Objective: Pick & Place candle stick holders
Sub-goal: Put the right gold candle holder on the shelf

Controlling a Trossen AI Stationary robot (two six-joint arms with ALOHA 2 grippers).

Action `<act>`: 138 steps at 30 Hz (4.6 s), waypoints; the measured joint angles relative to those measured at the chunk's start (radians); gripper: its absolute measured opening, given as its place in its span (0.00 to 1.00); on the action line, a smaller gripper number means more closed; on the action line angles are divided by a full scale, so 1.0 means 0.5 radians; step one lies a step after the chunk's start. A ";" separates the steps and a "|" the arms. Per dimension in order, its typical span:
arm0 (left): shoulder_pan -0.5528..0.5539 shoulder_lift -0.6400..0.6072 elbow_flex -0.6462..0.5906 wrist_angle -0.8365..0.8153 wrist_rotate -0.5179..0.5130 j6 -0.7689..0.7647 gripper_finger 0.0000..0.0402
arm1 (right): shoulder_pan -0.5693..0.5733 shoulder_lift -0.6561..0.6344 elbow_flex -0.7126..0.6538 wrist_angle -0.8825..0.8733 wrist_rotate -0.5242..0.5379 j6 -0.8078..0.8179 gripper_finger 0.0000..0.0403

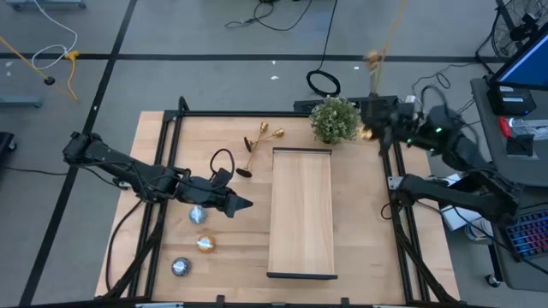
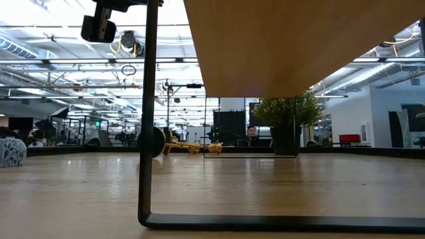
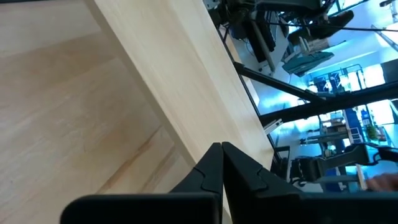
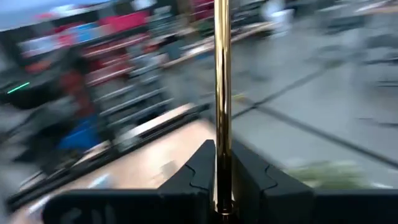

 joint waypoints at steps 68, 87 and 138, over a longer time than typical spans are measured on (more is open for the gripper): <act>-0.015 0.000 0.000 0.014 0.102 -0.275 0.02 | 1.127 1.156 -1.155 2.727 0.790 -0.427 0.06; -0.028 0.000 -0.001 0.015 0.102 -0.294 0.01 | 1.131 1.160 -1.296 2.841 0.907 -0.312 0.06; -0.020 0.000 -0.001 0.014 0.100 -0.284 0.04 | 1.131 1.159 -1.296 2.651 0.903 -0.179 0.15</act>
